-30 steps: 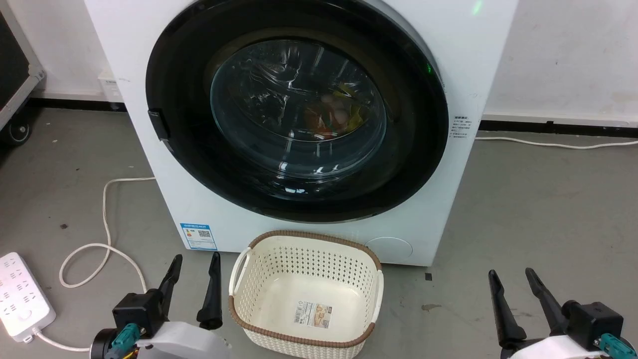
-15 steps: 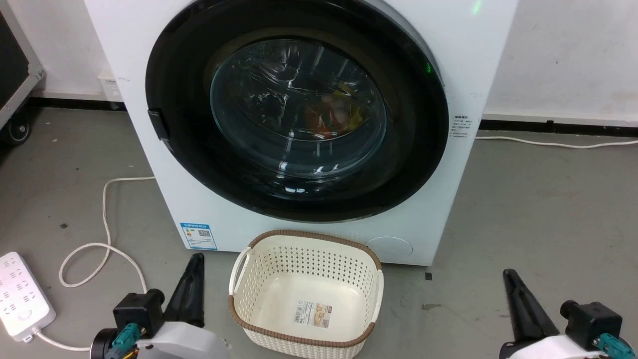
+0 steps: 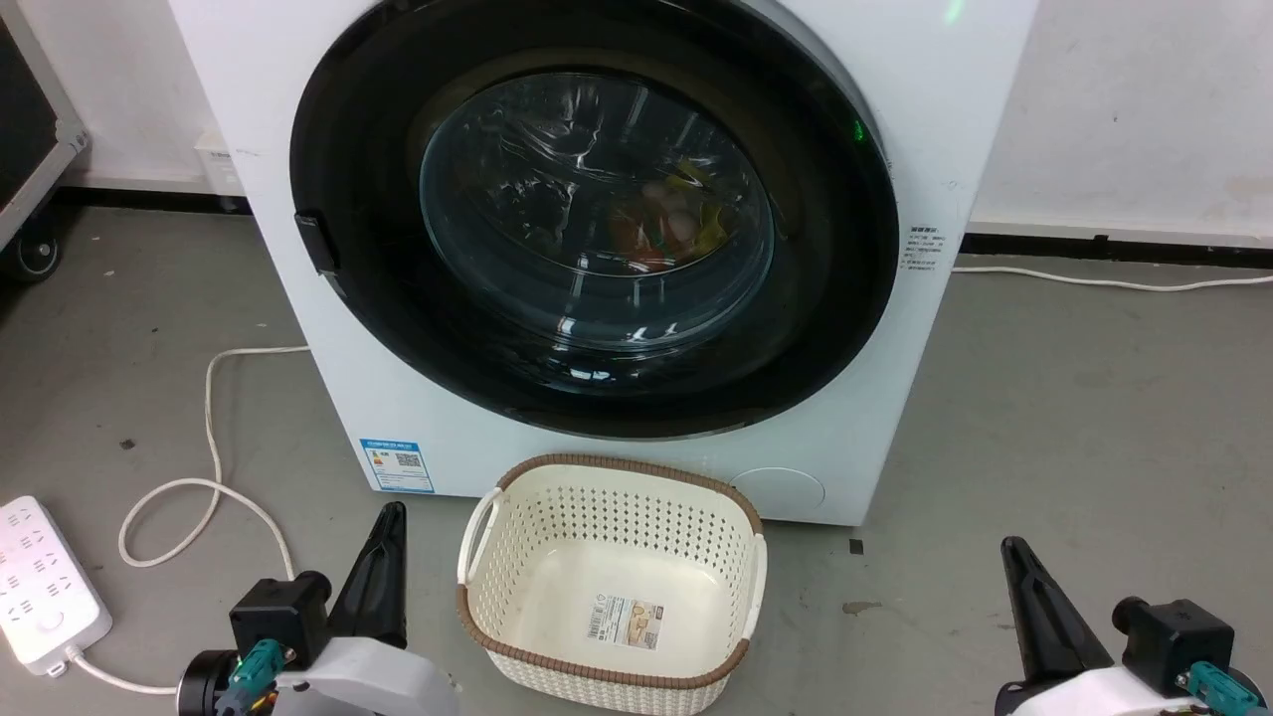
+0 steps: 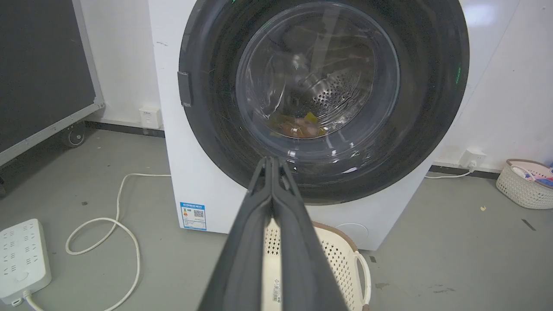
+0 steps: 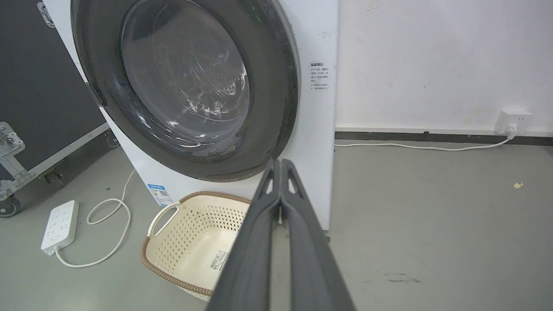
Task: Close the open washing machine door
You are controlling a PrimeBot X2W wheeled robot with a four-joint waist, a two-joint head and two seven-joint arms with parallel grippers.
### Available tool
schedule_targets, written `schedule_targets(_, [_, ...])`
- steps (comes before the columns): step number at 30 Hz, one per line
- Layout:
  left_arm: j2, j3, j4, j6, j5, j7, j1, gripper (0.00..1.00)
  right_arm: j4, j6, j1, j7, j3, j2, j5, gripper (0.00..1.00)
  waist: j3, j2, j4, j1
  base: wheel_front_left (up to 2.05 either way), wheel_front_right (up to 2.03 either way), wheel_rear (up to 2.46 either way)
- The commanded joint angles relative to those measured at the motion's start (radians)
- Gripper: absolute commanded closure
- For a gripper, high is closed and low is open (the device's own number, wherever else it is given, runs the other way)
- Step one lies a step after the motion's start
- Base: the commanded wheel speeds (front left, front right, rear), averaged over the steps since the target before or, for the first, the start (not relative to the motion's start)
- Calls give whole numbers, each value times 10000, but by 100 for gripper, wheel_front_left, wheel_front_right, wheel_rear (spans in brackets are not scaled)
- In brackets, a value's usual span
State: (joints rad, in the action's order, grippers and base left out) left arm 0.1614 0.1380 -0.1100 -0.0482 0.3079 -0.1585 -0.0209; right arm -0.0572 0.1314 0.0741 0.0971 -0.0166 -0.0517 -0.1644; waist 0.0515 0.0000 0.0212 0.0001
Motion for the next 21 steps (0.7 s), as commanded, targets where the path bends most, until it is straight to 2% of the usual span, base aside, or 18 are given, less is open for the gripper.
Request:
schedule_targets(1, [-68,-74,63,59,-127,49,32,100,72,-1,-99,-60,14,2,79,100,-7,0,-3,0,0,0,0])
schedule_targets(21, [-254,-308,248,134,-655,323,63,100,162,-2,-213,-223,41,4,359,100,-98,0,-41,-1,0,0,0])
